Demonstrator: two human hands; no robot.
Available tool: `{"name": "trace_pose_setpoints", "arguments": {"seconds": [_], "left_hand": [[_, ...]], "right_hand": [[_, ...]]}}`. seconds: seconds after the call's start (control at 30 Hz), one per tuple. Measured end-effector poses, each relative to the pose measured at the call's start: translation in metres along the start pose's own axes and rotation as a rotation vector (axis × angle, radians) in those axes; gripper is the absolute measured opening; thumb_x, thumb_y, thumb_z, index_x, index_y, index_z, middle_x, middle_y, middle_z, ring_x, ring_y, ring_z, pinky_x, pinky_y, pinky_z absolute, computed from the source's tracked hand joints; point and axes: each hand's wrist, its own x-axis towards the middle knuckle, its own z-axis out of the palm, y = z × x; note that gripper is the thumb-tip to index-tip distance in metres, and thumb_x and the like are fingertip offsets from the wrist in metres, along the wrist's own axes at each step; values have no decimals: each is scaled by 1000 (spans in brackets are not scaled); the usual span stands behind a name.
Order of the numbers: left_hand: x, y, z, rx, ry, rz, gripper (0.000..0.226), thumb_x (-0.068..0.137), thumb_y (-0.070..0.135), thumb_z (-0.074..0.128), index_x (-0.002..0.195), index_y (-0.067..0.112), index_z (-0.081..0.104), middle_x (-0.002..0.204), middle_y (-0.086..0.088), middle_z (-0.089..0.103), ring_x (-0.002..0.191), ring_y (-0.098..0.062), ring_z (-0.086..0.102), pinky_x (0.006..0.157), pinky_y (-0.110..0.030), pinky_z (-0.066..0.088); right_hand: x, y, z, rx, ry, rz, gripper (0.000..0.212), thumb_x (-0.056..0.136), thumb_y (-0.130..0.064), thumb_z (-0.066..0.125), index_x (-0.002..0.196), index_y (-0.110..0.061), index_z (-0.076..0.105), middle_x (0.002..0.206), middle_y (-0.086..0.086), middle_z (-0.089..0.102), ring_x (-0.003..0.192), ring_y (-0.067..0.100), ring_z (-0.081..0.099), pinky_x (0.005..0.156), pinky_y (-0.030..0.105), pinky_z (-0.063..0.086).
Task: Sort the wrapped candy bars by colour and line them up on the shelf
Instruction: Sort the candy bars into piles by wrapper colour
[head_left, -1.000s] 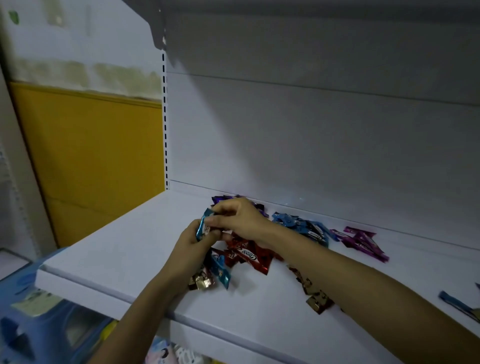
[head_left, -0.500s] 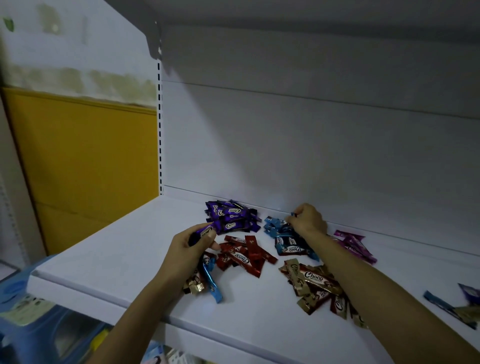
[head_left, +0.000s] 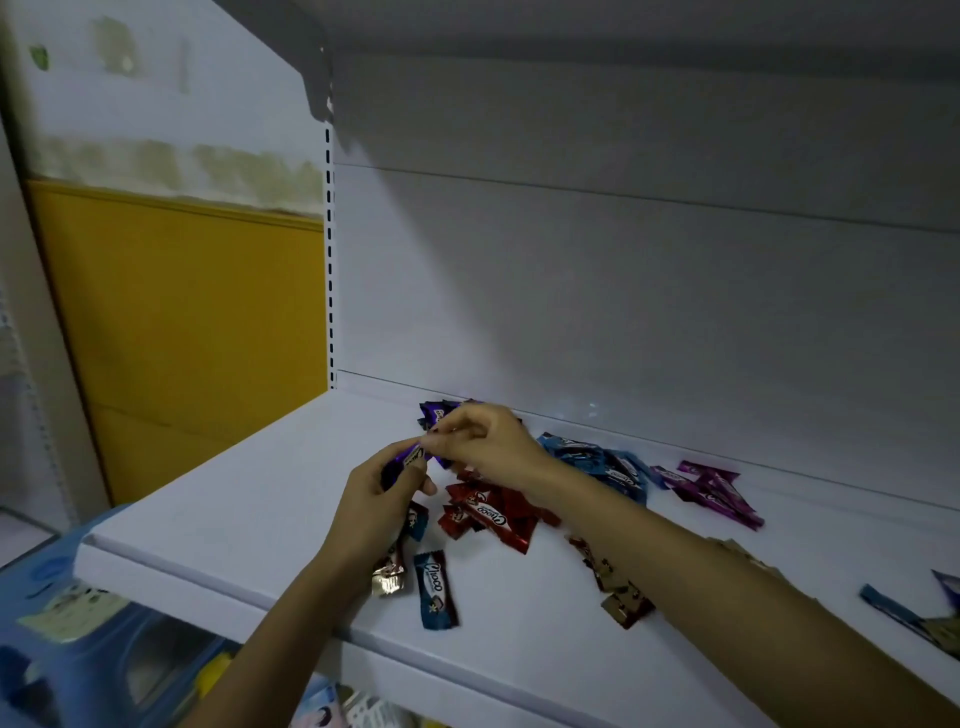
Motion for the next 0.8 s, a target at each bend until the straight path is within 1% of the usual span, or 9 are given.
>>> {"name": "trace_pose_setpoints", "arguments": {"seconds": [0.17, 0.23, 0.27, 0.33, 0.47, 0.53, 0.6, 0.7, 0.8], "left_hand": [[0, -2, 1, 62, 24, 26, 28, 100, 24, 47, 126, 32, 53, 82, -1, 67, 62, 2, 61, 49, -12, 46], [1, -3, 2, 53, 23, -6, 38, 98, 23, 49, 134, 33, 42, 91, -3, 68, 69, -4, 66, 51, -12, 48], [2, -4, 2, 41, 28, -30, 42, 98, 24, 51, 136, 34, 36, 87, -1, 70, 66, -5, 66, 48, -11, 47], [3, -5, 2, 26, 45, -55, 44, 98, 24, 52, 136, 36, 33, 70, 5, 70, 53, 0, 63, 43, -9, 43], [9, -8, 0, 76, 72, -60, 41, 98, 27, 50, 138, 29, 40, 69, 4, 68, 48, 2, 57, 44, -10, 43], [10, -10, -1, 66, 72, -67, 39, 98, 27, 50, 137, 28, 42, 73, 1, 67, 45, 1, 54, 44, -11, 43], [11, -9, -1, 62, 73, -66, 37, 98, 27, 50, 134, 29, 43, 74, -1, 67, 45, 0, 53, 43, -11, 42], [10, -8, -1, 62, 82, -84, 33, 99, 27, 48, 131, 31, 45, 76, -1, 64, 58, -6, 57, 45, -12, 43], [6, -4, -1, 58, 56, -81, 24, 100, 23, 48, 122, 24, 56, 70, 3, 60, 58, -5, 55, 44, -11, 42]], "right_hand": [[2, 2, 11, 63, -28, -7, 28, 82, -20, 73, 109, -18, 65, 84, -2, 72, 69, 8, 67, 65, 18, 52], [7, 3, 12, 88, -16, 6, 21, 81, -15, 73, 102, -19, 69, 82, -3, 71, 68, 7, 65, 68, 20, 54], [11, 3, 11, 114, 3, 20, 16, 81, -13, 74, 95, -20, 71, 79, -4, 70, 65, 6, 64, 66, 20, 54], [23, 3, 6, 177, 103, 72, 12, 80, -11, 74, 85, -21, 70, 76, -5, 69, 55, 2, 62, 57, 15, 51], [55, 16, -19, 225, 444, 295, 14, 82, -9, 72, 95, -9, 67, 73, -1, 65, 49, 7, 57, 42, 15, 44], [63, 27, -30, 199, 504, 386, 17, 85, -4, 67, 101, -2, 66, 73, 4, 65, 51, 9, 57, 41, 18, 44], [65, 34, -36, 213, 495, 436, 24, 87, 1, 61, 110, 0, 62, 88, 11, 68, 54, 12, 59, 41, 19, 45], [56, 34, -35, 133, 462, 404, 30, 89, -7, 61, 119, -7, 55, 106, 12, 65, 58, 13, 61, 46, 22, 44], [32, 25, -26, -25, 421, 230, 16, 88, -14, 65, 103, -11, 60, 87, 3, 64, 59, 11, 58, 52, 21, 45]]}}
